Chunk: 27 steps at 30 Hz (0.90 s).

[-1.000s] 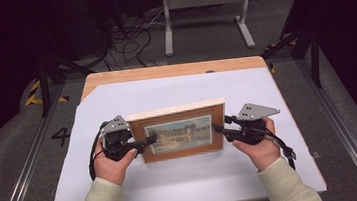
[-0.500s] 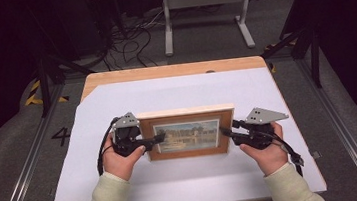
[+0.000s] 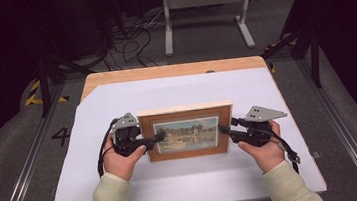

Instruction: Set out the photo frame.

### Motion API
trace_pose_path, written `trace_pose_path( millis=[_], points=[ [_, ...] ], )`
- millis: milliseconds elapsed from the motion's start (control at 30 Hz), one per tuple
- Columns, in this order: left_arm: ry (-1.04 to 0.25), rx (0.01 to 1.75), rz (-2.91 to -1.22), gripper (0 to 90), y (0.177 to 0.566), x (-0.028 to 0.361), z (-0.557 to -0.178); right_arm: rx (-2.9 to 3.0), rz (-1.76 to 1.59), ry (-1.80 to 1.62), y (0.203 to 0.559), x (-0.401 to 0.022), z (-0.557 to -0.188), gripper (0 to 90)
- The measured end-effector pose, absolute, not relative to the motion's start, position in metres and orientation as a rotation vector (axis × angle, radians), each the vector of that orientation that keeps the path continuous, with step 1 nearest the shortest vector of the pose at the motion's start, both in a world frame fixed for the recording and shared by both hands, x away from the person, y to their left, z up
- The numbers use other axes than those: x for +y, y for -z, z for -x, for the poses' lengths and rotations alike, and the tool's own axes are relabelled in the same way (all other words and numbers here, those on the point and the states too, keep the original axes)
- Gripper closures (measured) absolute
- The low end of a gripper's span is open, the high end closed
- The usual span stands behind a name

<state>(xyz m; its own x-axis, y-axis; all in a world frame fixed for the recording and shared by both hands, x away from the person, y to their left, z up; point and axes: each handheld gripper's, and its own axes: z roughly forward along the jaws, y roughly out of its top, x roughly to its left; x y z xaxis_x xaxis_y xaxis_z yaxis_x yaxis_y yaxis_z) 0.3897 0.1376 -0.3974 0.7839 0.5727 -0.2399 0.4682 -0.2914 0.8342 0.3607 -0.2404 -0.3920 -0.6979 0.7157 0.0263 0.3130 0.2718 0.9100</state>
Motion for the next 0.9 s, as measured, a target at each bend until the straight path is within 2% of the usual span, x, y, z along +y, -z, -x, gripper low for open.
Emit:
trace_pose_path(
  millis=[167, 233, 367, 567, 900],
  points=[
    [-0.179, 0.771, -1.926, 38.4, 0.398, 0.142, -0.39, 2.151, -0.92, -1.422, 0.391, -0.24, -0.361, 51.6],
    [-0.199, 0.769, -1.931, 35.3, 0.398, 0.143, -0.389, 2.146, -0.914, -1.445, 0.39, -0.241, -0.36, 44.5],
    [-0.21, 0.767, -1.934, 33.8, 0.396, 0.152, -0.384, 2.141, -0.908, -1.458, 0.387, -0.243, -0.36, 40.2],
    [-0.209, 0.764, -1.916, 38.7, 0.392, 0.167, -0.375, 2.127, -0.874, -1.5, 0.382, -0.255, -0.357, 37.5],
    [-0.277, 0.752, -1.915, 35.9, 0.387, 0.189, -0.359, 2.138, -0.877, -1.51, 0.376, -0.278, -0.354, 35.5]
  ],
)
